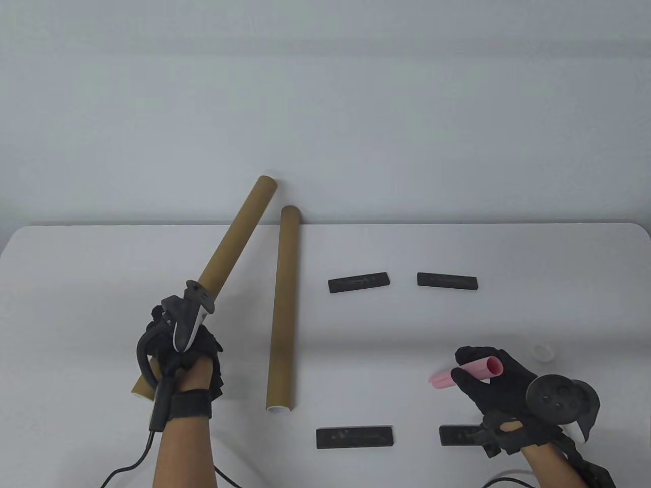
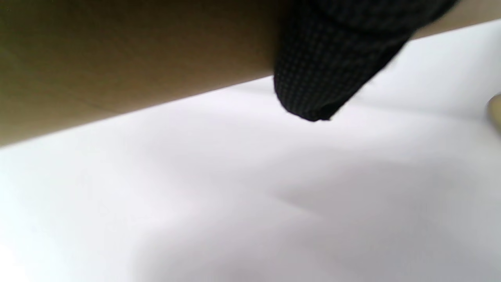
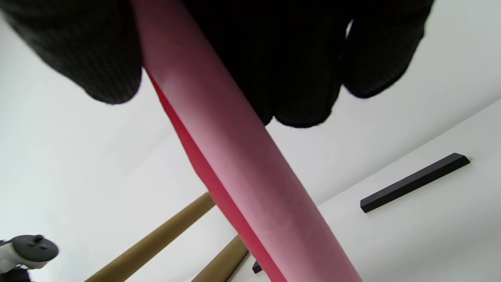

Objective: Roll up papers and store in mailing tubes

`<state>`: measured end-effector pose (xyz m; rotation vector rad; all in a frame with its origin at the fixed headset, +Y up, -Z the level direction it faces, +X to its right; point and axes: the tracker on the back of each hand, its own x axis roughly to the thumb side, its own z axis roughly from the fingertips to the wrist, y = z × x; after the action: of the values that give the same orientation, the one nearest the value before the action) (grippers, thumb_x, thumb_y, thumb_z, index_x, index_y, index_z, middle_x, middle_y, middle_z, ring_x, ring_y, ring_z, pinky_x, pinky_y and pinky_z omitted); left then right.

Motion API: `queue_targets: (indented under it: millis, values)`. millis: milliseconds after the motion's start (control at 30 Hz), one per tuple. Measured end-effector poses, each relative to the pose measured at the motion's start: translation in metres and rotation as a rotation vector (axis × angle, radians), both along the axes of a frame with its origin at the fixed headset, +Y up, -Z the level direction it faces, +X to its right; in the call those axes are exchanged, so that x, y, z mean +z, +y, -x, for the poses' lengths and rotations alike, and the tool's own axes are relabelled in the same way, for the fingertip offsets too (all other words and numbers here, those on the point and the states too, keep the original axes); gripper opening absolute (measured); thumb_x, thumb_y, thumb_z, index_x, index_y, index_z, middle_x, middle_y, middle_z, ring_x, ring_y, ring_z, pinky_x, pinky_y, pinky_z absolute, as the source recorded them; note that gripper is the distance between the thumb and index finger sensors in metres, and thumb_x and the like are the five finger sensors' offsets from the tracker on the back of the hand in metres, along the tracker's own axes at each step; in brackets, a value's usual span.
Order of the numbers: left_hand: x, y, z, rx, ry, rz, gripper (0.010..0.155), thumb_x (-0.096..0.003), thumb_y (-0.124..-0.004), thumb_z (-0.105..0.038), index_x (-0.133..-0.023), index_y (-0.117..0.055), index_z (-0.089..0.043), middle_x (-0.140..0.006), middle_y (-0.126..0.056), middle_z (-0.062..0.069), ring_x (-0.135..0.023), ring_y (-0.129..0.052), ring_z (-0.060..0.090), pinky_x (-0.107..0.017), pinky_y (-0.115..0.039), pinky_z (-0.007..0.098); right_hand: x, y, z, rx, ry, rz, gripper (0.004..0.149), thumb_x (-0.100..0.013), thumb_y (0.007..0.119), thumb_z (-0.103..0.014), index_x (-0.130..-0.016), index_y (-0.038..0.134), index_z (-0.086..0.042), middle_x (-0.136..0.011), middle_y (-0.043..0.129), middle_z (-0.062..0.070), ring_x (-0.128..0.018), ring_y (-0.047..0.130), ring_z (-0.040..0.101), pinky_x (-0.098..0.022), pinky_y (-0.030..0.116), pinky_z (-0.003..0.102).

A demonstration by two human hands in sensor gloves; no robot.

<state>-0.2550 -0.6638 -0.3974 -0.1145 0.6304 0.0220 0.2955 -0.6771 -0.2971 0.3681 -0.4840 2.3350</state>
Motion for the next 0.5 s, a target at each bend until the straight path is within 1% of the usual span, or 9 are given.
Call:
queue_targets:
  millis: [100,233,300,333,400,500]
  values:
    - [0.018,0.015,-0.014,-0.075,-0.077,-0.084,0.082,-0.0347,-0.101,-0.041,-0.101,-0.054,-0.038,-0.101,-0.060,0.005,-0.090,-0.086,0.021,-0.076,-0.067,0.064,-0.002,0.001,-0.009,-0.052,-0.017,0.010,0.057,-0.047,0.087,-0.056,-0.084,0.090,-0.014,-0.078,0.097,0.012,-0.067,0.100,0.038,-0.055,0.080,0.062]
    - [0.043,0.023,-0.035,-0.165,-0.195,-0.201,0.080,-0.0330,-0.101,-0.040,-0.098,-0.056,-0.046,-0.104,-0.066,0.001,-0.096,-0.085,0.022,-0.075,-0.059,0.070,-0.006,0.001,-0.024,-0.168,-0.047,0.032,0.057,-0.047,0.087,-0.056,-0.085,0.090,-0.014,-0.079,0.096,0.012,-0.068,0.100,0.038,-0.055,0.080,0.062]
    - [0.052,0.023,-0.044,-0.200,-0.262,-0.253,0.079,-0.0324,-0.101,-0.041,-0.096,-0.056,-0.050,-0.105,-0.069,-0.001,-0.098,-0.085,0.023,-0.075,-0.057,0.071,-0.008,0.001,-0.033,-0.243,-0.062,0.048,0.057,-0.047,0.086,-0.056,-0.085,0.089,-0.013,-0.079,0.096,0.012,-0.068,0.099,0.038,-0.055,0.080,0.062]
    - [0.056,0.022,-0.049,-0.205,-0.314,-0.279,0.078,-0.0321,-0.102,-0.041,-0.095,-0.057,-0.052,-0.104,-0.071,-0.003,-0.097,-0.086,0.020,-0.075,-0.057,0.070,-0.010,0.000,-0.037,-0.275,-0.066,0.055,0.057,-0.047,0.086,-0.056,-0.085,0.089,-0.014,-0.079,0.096,0.012,-0.068,0.099,0.038,-0.055,0.080,0.062]
    - [0.058,0.018,-0.056,-0.190,-0.397,-0.300,0.077,-0.0317,-0.102,-0.040,-0.094,-0.058,-0.053,-0.103,-0.072,-0.006,-0.096,-0.087,0.019,-0.074,-0.058,0.071,-0.012,-0.002,-0.043,-0.318,-0.063,0.072,0.057,-0.048,0.086,-0.057,-0.086,0.089,-0.014,-0.080,0.096,0.011,-0.069,0.099,0.038,-0.056,0.080,0.061]
    - [0.062,0.011,-0.070,-0.230,-0.483,-0.348,0.076,-0.0315,-0.102,-0.039,-0.092,-0.059,-0.054,-0.102,-0.071,-0.008,-0.096,-0.086,0.018,-0.074,-0.057,0.071,-0.015,-0.005,-0.054,-0.407,-0.057,0.094,0.057,-0.048,0.086,-0.056,-0.087,0.088,-0.014,-0.081,0.095,0.011,-0.070,0.099,0.037,-0.056,0.080,0.061]
